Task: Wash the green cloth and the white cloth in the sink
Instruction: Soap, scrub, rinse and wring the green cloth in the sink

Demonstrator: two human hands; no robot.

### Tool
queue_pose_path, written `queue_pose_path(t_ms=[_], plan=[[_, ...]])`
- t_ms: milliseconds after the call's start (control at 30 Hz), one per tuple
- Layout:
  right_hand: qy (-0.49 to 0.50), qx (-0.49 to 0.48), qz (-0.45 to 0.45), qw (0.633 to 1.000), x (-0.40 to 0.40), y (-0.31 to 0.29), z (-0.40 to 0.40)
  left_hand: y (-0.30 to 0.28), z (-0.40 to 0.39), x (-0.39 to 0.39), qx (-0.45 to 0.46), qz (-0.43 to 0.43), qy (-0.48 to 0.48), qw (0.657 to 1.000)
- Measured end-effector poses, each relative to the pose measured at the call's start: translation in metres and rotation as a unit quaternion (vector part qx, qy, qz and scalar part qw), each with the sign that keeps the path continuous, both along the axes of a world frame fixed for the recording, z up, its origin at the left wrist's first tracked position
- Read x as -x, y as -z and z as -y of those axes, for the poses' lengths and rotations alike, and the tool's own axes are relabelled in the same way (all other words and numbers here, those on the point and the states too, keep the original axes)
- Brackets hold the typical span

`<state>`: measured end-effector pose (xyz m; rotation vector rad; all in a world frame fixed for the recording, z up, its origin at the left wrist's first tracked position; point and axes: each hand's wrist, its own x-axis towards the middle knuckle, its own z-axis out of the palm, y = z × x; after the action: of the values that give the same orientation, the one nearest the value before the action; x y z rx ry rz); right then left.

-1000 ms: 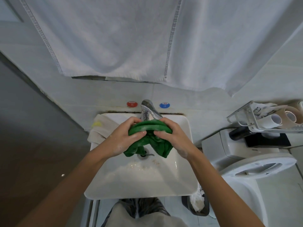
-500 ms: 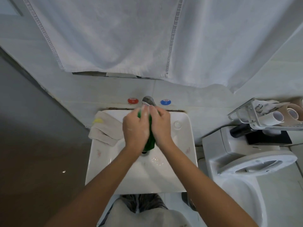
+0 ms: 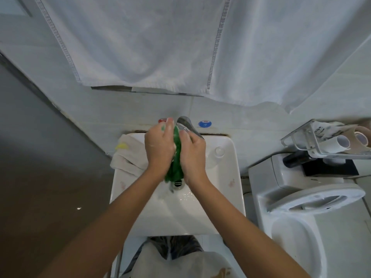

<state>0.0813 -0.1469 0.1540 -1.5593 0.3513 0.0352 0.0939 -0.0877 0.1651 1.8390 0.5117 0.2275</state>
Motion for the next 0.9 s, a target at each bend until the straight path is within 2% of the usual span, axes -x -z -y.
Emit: queue_pose_path(t_ms=[67, 167, 233, 333, 500, 600, 700, 767, 900], plan=[[-0.021, 0.010, -0.006, 1.000, 0.000, 0.002, 0.006, 0.001, 0.005, 0.009, -0.015, -0.002, -0.007, 1.000], [0.036, 0.006, -0.021, 0.999, -0.016, 0.006, 0.019, 0.002, 0.027, 0.038, -0.002, -0.002, 0.020, 1.000], [0.054, -0.006, -0.005, 0.998, -0.010, 0.004, 0.012, 0.005, 0.020, 0.023, 0.011, -0.005, 0.004, 1.000], [0.028, 0.010, 0.014, 0.999, 0.001, 0.000, 0.002, 0.003, 0.005, 0.004, 0.019, 0.008, -0.017, 1.000], [0.083, -0.021, 0.000, 0.996, -0.022, 0.003, 0.010, -0.006, 0.020, 0.025, -0.011, 0.019, 0.031, 0.999], [0.051, -0.012, 0.012, 0.999, 0.000, 0.003, -0.004, -0.003, 0.000, -0.001, -0.005, 0.005, 0.013, 1.000], [0.027, -0.006, 0.013, 1.000, -0.009, -0.001, 0.005, -0.005, 0.012, 0.020, -0.037, 0.016, 0.020, 0.999], [0.027, -0.009, 0.001, 1.000, -0.020, -0.001, 0.012, -0.008, 0.024, 0.037, -0.033, 0.023, 0.041, 0.998], [0.033, 0.001, -0.002, 0.999, 0.002, 0.000, 0.000, -0.005, 0.004, 0.013, -0.045, 0.013, 0.016, 0.999]])
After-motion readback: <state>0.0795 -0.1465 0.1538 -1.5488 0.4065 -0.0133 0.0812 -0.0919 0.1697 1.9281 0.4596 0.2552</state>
